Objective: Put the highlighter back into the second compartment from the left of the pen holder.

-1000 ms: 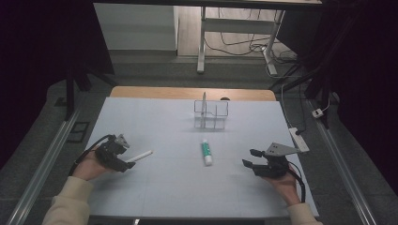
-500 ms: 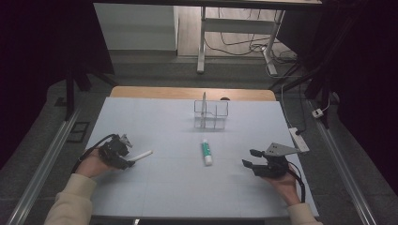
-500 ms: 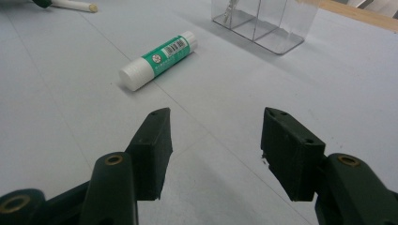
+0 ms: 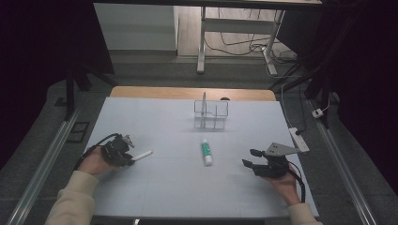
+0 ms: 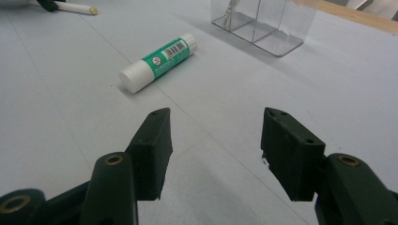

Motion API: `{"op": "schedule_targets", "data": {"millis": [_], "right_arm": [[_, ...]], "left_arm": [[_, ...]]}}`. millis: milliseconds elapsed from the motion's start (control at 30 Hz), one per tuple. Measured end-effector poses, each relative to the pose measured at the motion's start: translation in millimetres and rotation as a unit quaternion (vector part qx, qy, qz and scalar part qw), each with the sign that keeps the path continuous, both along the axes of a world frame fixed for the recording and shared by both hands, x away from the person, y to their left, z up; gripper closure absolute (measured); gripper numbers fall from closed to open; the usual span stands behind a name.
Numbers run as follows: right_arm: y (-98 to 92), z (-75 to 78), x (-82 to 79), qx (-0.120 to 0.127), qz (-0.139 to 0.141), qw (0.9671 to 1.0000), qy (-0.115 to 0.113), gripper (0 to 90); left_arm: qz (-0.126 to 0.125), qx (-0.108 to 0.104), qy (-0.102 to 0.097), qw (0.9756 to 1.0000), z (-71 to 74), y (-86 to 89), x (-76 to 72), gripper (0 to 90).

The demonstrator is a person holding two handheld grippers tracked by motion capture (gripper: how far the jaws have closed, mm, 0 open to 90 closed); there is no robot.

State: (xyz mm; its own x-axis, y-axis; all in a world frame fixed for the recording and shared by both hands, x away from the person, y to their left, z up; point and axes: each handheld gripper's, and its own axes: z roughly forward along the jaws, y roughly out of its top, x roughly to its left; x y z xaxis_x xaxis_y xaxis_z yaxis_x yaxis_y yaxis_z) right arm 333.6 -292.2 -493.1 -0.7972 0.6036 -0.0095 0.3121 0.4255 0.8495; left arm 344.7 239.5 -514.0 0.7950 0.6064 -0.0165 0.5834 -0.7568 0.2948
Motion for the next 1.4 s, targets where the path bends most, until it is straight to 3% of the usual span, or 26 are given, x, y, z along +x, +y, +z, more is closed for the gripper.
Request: {"op": "schedule_targets", "data": {"millis": [400,533,600,900,1167,1400], "right_arm": [[-0.6,1.7,-0.4,0.002,-0.001,1.0,-0.004,43.0],[-2.0,2.4,-0.1,0.004,-0.003,1.0,-0.004,43.0],[-2.2,2.4,0.0,0.004,-0.003,1.0,-0.005,43.0],[-1.8,2.0,0.1,0.001,-0.006,1.0,-0.004,43.0],[-1.7,1.7,0.2,0.01,-0.005,0.9999,-0.005,42.9],[-1.1,1.6,0.3,0.013,-0.006,0.9999,-0.003,41.9]], "left_arm": [[-0.006,0.018,-0.014,0.9997,1.0,-4.6,-3.7,78.8],[0.009,-0.004,-0.019,0.9998,0.0,0.0,-4.8,78.8],[0.014,-0.002,-0.027,0.9995,0.8,1.9,-5.2,78.8],[0.02,-0.062,-0.041,0.997,6.6,11.7,-7.0,78.8],[0.034,-0.121,-0.057,0.9904,13.9,17.7,-9.2,78.8],[0.036,-0.18,-0.07,0.9806,21.7,16.3,-13.0,78.8]]}}
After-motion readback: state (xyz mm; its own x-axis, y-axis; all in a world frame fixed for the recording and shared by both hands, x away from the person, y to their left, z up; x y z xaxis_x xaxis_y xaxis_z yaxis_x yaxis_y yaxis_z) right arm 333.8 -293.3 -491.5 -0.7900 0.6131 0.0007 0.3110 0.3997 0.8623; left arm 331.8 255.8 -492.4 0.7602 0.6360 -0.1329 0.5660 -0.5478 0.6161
